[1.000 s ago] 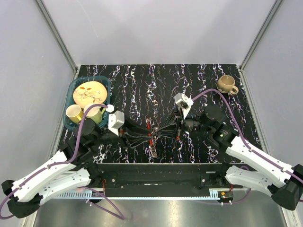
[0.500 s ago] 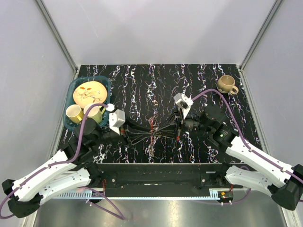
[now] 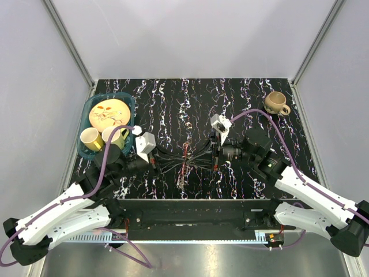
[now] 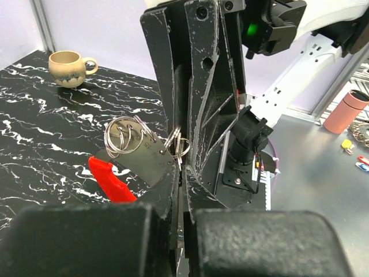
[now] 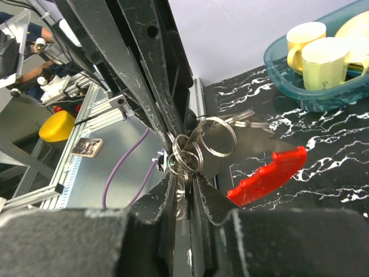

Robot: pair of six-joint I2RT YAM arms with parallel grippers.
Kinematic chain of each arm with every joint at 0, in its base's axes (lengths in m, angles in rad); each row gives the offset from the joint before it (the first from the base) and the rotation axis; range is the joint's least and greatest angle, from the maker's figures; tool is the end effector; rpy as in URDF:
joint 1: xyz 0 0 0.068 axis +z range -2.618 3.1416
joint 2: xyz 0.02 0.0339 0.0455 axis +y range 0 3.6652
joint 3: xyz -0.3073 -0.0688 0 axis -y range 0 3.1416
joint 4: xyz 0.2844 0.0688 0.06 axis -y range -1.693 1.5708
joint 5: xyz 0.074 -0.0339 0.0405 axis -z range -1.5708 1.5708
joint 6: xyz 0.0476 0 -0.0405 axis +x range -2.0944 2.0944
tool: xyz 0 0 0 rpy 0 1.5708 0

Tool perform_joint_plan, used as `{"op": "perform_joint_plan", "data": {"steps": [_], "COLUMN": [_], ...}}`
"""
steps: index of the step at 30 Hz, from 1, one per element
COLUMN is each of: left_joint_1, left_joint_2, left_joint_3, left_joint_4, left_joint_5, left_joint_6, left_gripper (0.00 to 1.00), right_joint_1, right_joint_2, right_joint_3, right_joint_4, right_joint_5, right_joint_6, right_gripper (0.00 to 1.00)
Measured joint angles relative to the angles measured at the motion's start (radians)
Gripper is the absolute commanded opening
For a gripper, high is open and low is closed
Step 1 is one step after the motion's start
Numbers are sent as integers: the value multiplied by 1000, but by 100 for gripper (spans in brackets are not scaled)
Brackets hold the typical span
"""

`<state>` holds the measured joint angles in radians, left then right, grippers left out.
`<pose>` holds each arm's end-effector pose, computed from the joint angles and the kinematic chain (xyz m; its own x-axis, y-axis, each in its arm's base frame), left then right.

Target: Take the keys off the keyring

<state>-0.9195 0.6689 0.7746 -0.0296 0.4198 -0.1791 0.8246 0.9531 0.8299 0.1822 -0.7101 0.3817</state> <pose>0.0892 -0.1490 0.4027 -0.1279 -0.1005 -0.9867 0.9653 0.2159 -0.1471 0.1412 0.1984 0.3951 -0.3348 0.0539 -0.9407 -0.9416 0.0181 0.3362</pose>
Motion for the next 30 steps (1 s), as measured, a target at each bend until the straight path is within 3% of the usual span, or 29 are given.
{"op": "perform_joint_plan", "data": {"steps": [2,7,14,17,19,30], "left_joint_1": [0,0,-3,-3,-4,-3], "left_joint_2": [0,0,1,2,3,8], "left_joint_3": [0,0,0,0,0,0], "left_joint_4": [-9,-39,-50,-52,-58,-89], "left_joint_5": [-14,-47,-63,-71,-78,-110], "left_joint_6": [2,6,6,6,6,5], "left_gripper": [0,0,0,0,0,0], "right_joint_1": [0,0,0,0,0,0], "right_joint_2": [0,-3,-10,-10,-10,-26], "right_joint_3": [0,0,-11,-11,-17,-140], "right_joint_4": [-20,-60,-67,-69,-64,15], "right_joint_5": [12,39,58,63,64,64], "right_joint_6": [-4,-11,-19,-21,-15,58], "right_gripper": [22,0,0,19,25,31]}}
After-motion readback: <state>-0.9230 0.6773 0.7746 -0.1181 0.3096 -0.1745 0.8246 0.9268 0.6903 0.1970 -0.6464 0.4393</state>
